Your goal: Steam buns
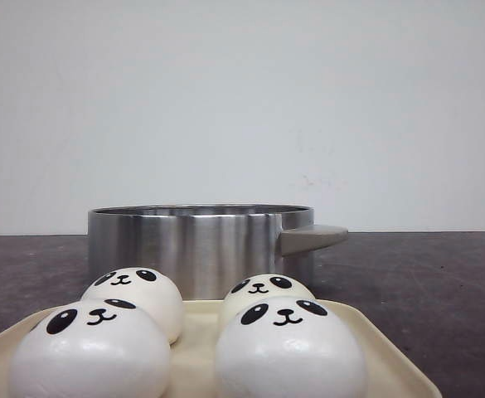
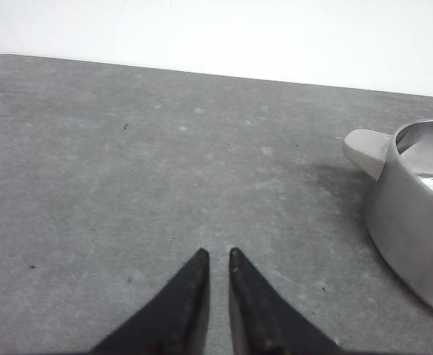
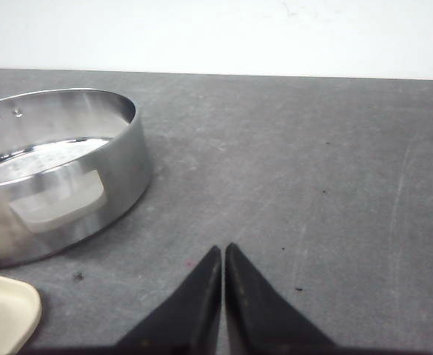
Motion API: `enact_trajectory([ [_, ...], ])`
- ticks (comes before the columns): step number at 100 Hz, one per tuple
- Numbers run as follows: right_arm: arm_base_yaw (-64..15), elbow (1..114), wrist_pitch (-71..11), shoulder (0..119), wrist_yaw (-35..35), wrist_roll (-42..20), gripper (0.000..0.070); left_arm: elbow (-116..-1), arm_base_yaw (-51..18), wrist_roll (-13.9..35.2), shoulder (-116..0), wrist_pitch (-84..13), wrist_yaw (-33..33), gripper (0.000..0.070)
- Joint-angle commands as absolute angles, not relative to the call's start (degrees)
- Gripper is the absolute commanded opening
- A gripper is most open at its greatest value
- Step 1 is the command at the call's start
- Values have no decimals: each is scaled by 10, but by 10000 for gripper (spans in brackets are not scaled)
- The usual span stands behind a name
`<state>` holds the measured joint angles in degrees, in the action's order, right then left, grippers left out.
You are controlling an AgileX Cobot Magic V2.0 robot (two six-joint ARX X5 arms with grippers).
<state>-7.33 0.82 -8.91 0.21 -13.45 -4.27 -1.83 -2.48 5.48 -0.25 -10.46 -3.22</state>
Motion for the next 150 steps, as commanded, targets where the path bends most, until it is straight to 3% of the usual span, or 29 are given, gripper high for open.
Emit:
enact_trajectory([
  [1, -74, 7, -90, 2, -135, -38, 7, -8, -24, 51, -2, -107, -34, 0],
  [137, -74, 7, -90, 2, -135, -37, 7, -8, -24, 51, -2, -107, -34, 0],
  [150, -74, 7, -81, 2, -107, -44, 7, -8, -24, 51, -2, -107, -34, 0],
])
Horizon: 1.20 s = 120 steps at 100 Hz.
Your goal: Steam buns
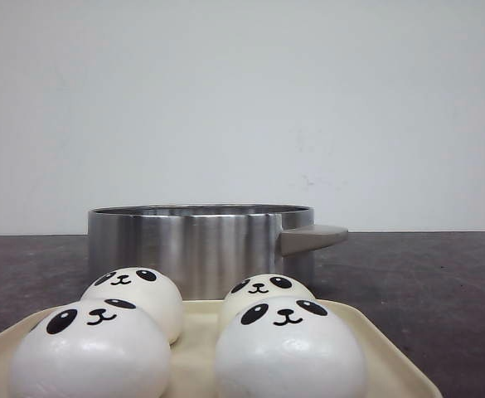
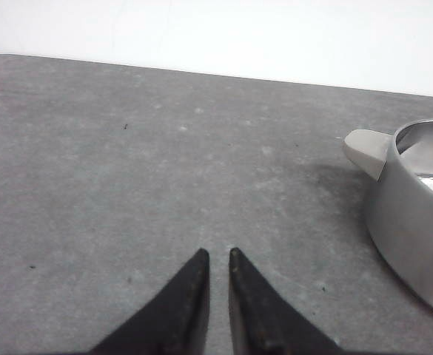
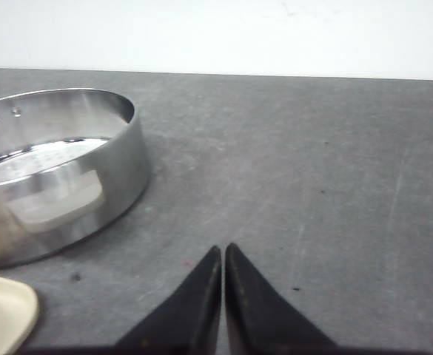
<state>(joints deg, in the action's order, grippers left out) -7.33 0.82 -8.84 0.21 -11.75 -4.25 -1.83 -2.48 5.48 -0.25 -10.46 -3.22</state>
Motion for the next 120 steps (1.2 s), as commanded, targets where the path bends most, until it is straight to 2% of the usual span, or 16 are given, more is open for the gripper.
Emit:
enact_trajectory([
  [1, -74, 7, -80, 2, -105, -47, 7, -8, -24, 51, -2, -107, -34, 0],
  [18, -74, 7, -64, 2, -106, -95, 7, -8, -24, 61, -2, -106, -29, 0],
  [31, -74, 8, -44, 2, -107, -157, 7, -8, -24, 159, -2, -108, -3, 0],
  [41, -74, 9, -8, 2, -111, -205, 7, -8, -24, 195, -2, -107, 0, 0],
  [59, -74, 9, 80, 2, -173, -275, 7, -10, -24, 253, -2, -107, 5, 0],
  [86, -74, 10, 103, 2, -209, -299, 6, -30, -24, 264, -2, -108, 19, 0],
  [94, -74, 23, 101, 2, -210, -304, 5, -41, -24, 284, -2, -108, 29, 0],
  [100, -74, 48, 78, 3, -209, -321, 4, -57, -24, 312, -2, -110, 73, 0],
  [106, -74, 91, 15, 4, -204, -324, 0, -86, -24, 317, -4, -112, 132, 5],
  [115, -74, 174, -94, 28, -192, -272, 0, -145, -30, 326, -30, -131, 173, 10],
  [120, -74, 220, -136, 50, -192, -227, 0, -187, -32, 313, -52, -162, 179, 10],
])
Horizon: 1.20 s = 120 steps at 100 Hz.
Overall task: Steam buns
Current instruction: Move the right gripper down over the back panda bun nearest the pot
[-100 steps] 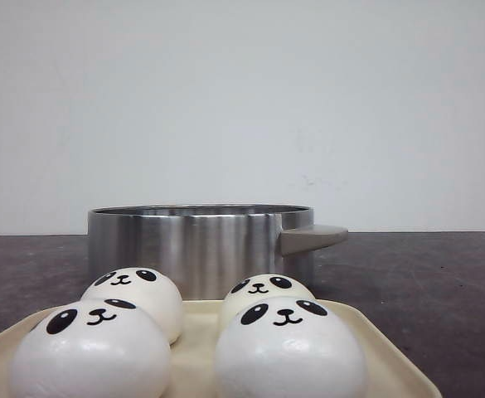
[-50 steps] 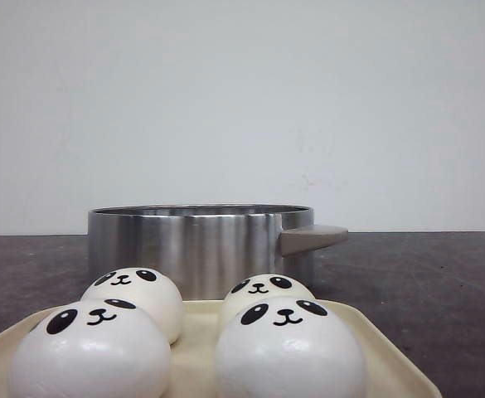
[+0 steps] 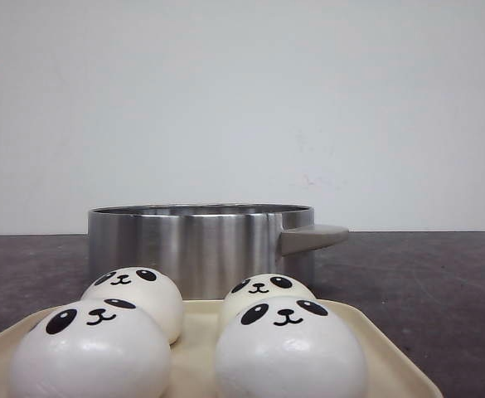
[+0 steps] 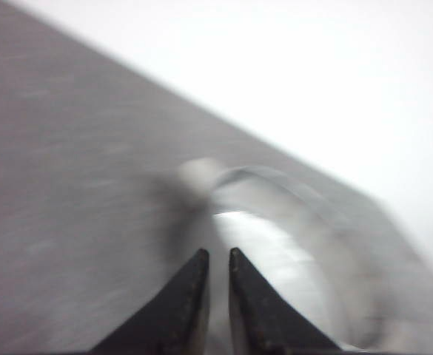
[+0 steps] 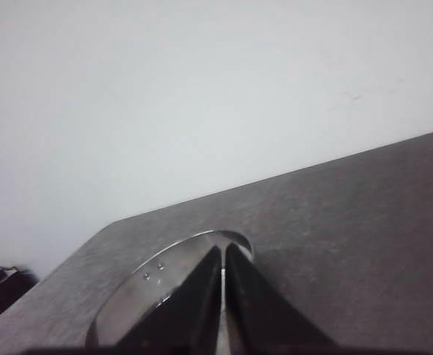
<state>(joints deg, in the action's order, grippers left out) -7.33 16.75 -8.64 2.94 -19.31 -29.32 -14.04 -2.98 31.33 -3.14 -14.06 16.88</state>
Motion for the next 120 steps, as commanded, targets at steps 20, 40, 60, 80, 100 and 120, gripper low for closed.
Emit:
enact_trajectory([
  [20, -74, 383, -184, 172, -193, -109, 0, -363, -36, 187, -197, -222, 207, 9],
  [40, -75, 465, -180, 285, -251, -119, 452, -459, -43, 159, -323, -230, 260, 474],
  [60, -101, 472, -178, 365, -318, -182, 700, -462, -52, 159, -359, -242, 307, 700],
  [80, -213, 473, -185, 434, -204, -189, 700, -462, -90, 159, -359, -258, 304, 700],
  [100, -381, 478, -240, 546, -51, -225, 700, -462, -134, 155, -359, -278, 283, 700],
  [120, -450, 503, -263, 679, -26, -310, 700, -462, -161, 152, -359, -279, 283, 700],
])
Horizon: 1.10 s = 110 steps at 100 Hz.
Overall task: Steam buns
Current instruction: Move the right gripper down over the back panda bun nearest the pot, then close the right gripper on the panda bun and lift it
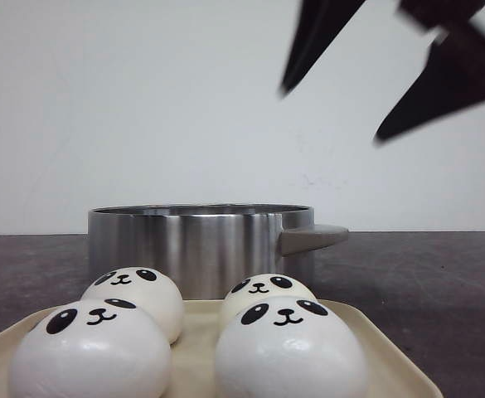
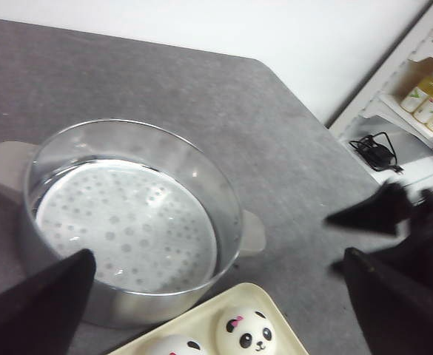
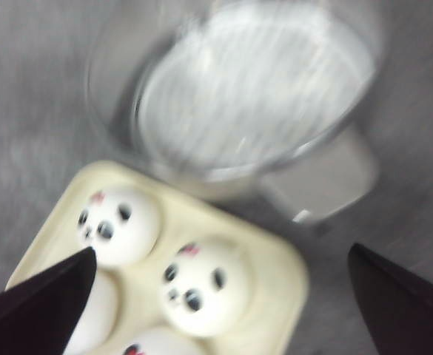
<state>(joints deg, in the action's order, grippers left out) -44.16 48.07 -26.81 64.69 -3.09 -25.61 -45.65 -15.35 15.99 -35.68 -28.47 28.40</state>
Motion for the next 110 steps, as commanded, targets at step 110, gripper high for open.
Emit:
enact_trajectory([
  [110, -458, 672, -424, 1027, -120, -340, 483, -462, -253, 146, -340, -290, 266, 700],
])
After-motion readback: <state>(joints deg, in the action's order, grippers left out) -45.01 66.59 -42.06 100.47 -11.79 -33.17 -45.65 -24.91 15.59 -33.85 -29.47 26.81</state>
